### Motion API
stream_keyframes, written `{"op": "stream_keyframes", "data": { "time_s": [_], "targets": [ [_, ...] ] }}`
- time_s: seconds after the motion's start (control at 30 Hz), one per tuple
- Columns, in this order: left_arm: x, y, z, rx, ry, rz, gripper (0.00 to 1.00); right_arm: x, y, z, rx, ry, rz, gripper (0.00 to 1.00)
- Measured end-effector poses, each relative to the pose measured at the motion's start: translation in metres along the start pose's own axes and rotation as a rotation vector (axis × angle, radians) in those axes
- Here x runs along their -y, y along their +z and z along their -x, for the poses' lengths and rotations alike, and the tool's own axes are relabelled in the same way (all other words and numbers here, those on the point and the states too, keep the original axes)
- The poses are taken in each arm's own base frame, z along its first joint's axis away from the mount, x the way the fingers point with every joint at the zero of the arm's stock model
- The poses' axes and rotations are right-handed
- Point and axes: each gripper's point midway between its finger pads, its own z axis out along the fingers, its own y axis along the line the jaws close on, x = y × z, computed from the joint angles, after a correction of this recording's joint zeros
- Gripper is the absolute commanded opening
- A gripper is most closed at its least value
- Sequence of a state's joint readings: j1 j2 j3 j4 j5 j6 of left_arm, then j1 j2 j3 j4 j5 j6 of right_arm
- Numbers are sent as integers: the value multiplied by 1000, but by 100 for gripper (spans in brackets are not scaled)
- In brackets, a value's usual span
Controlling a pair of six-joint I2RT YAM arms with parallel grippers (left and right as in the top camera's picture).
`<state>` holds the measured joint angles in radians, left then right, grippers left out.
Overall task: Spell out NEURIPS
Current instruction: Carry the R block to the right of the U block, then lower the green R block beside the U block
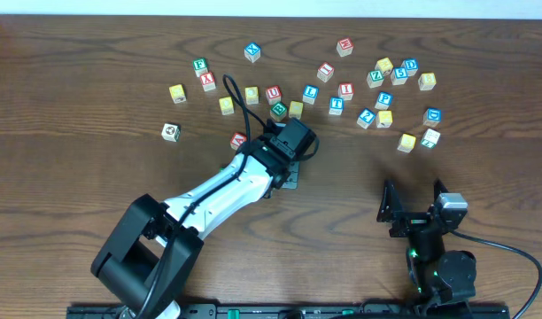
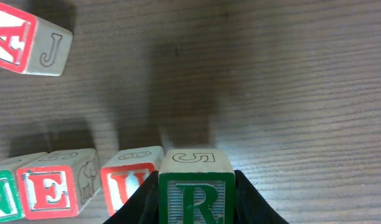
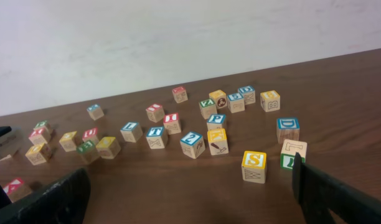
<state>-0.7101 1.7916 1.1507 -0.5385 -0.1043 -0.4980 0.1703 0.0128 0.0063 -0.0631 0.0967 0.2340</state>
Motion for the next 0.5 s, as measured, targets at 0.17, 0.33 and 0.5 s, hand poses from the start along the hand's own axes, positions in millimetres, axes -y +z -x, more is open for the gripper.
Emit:
{"op": "stream_keyframes", "data": {
  "time_s": [0.17, 0.33, 0.5],
  "targets": [
    [6, -1, -2, 3, 14, -8, 8, 0, 0, 0, 0, 0, 0, 99],
    [7, -1, -2, 4, 16, -9, 8, 0, 0, 0, 0, 0, 0, 99],
    [6, 3, -5, 9, 8, -12, 7, 0, 0, 0, 0, 0, 0, 99]
  ]
}}
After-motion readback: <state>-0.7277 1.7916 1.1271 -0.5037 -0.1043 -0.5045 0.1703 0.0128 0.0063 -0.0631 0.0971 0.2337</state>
